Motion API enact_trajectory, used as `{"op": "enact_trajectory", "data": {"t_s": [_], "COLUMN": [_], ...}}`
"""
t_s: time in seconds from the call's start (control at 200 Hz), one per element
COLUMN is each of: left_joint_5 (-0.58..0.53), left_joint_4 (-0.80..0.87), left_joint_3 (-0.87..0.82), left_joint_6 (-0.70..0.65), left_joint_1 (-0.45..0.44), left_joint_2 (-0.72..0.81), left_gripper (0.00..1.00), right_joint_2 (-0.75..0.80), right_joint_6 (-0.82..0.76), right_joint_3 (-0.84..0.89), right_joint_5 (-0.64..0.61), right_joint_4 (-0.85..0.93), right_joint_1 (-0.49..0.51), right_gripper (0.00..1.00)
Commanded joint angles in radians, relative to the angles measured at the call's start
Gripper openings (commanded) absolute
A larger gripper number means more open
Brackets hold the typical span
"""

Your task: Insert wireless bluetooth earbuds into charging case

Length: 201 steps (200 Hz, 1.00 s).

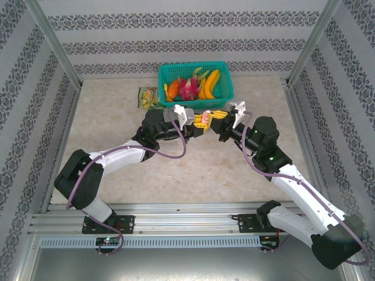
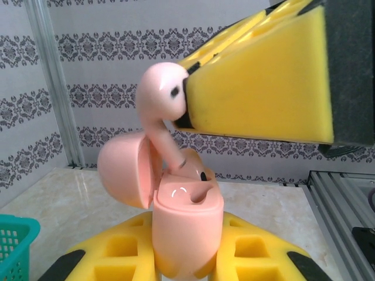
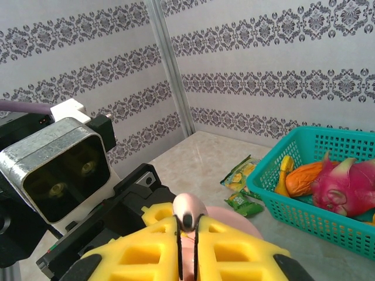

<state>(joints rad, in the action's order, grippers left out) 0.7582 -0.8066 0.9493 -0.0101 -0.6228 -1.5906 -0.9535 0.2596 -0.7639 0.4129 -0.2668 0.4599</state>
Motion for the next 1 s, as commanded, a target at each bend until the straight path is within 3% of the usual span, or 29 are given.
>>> {"op": "enact_trajectory", "data": {"t_s": [0.0, 0.38, 0.555, 0.669, 0.759, 0.809, 0.999], "left_joint_5": [-0.006, -0.046, -0.157, -0.224, -0.244, -0.247, -0.258], "left_joint_4": [-0.037, -0.077, -0.151, -0.207, -0.217, -0.215, -0.211], "left_joint_3": [0.029, 0.034, -0.025, -0.087, -0.109, -0.114, -0.121], "left_joint_6": [0.023, 0.088, 0.114, 0.113, 0.110, 0.107, 0.099], "left_joint_1": [-0.017, -0.017, -0.017, -0.010, -0.002, 0.001, 0.007], "left_joint_2": [0.031, -0.005, -0.072, -0.094, -0.094, -0.091, -0.080], "left_gripper": [0.00, 0.00, 0.00, 0.00, 0.00, 0.00, 0.00], "right_joint_2": [0.012, -0.005, -0.027, -0.006, 0.014, 0.006, -0.093], "right_joint_6": [-0.007, -0.002, 0.088, 0.203, 0.290, 0.363, 0.480], "right_joint_3": [0.013, 0.026, 0.061, 0.088, 0.108, 0.099, 0.107], "right_joint_5": [-0.002, -0.018, -0.126, -0.333, -0.521, -0.629, -0.645], "right_joint_4": [-0.035, -0.028, -0.030, 0.088, 0.211, 0.320, 0.377], "right_joint_1": [-0.013, -0.013, -0.010, -0.011, -0.025, -0.048, -0.203], "right_gripper": [0.14, 0.14, 0.15, 0.23, 0.40, 0.43, 0.55]}}
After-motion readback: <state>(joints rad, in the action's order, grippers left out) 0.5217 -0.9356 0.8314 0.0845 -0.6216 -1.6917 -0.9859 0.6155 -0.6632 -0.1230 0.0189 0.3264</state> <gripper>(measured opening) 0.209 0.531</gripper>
